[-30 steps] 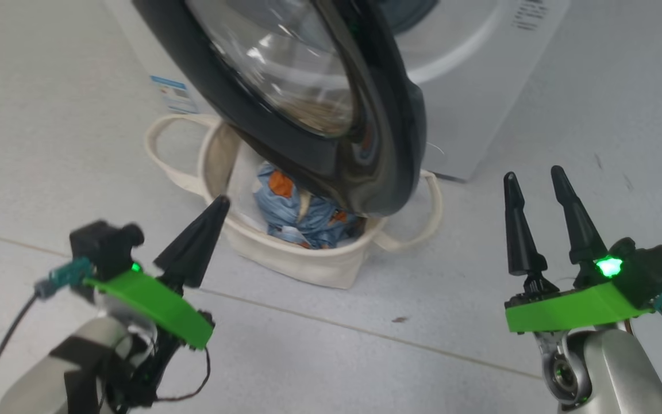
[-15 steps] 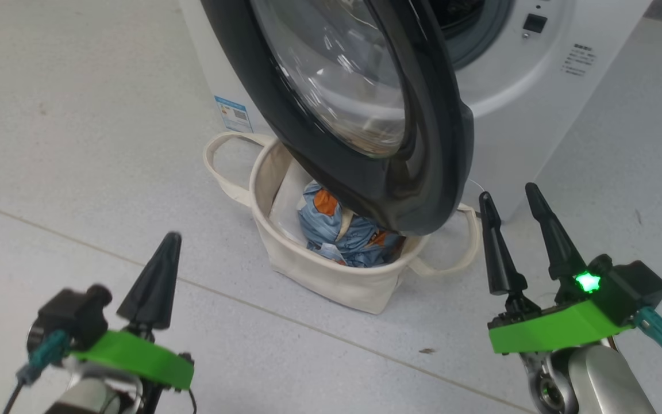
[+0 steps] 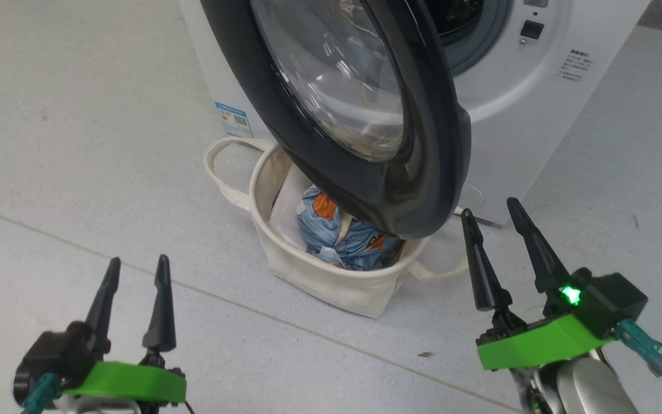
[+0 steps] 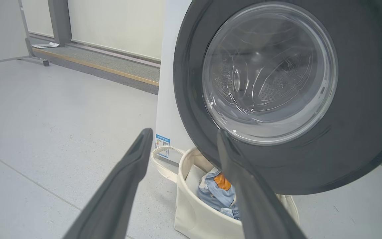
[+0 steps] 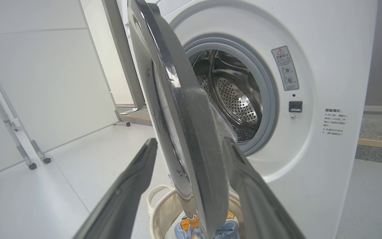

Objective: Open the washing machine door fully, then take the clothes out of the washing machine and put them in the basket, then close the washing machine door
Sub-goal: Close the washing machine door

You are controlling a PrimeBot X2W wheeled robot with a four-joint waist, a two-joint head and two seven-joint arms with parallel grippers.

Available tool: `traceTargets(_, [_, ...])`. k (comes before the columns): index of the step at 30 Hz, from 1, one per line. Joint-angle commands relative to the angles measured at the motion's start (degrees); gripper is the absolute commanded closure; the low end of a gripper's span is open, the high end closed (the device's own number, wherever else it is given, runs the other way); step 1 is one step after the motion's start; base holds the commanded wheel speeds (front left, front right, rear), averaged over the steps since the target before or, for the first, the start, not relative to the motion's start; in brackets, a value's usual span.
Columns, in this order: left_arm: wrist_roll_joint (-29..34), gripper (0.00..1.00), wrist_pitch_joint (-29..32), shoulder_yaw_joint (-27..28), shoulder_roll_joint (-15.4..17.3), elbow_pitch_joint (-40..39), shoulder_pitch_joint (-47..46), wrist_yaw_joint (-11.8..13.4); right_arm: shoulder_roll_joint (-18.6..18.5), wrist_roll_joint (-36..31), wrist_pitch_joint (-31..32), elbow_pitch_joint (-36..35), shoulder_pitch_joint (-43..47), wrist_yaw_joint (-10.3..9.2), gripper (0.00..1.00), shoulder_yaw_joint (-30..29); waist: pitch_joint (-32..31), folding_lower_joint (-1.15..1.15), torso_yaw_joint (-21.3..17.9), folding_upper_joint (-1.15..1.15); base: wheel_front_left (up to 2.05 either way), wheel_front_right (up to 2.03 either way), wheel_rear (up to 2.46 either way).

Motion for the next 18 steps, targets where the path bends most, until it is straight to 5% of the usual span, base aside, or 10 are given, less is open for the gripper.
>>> traceTargets(1, [1.11, 0.00, -0.51, 3.61, 0.27, -1.45, -1.08, -0.55, 0.42, 0.09, -0.70, -1.75, -0.12, 0.05, 0.00, 1.54, 0.05, 0.00, -0.08, 0.00, 0.00, 0.00, 0.00])
traceTargets(18, [10.38, 0.00, -0.51, 14.14, -9.25, 2.54, 0.57, -11.32, 0.42, 1.05, -0.70, -1.42, 0.03, 0.05, 0.00, 1.53, -0.07, 0.00, -0.33, 0.00, 0.00, 0.00, 0.00])
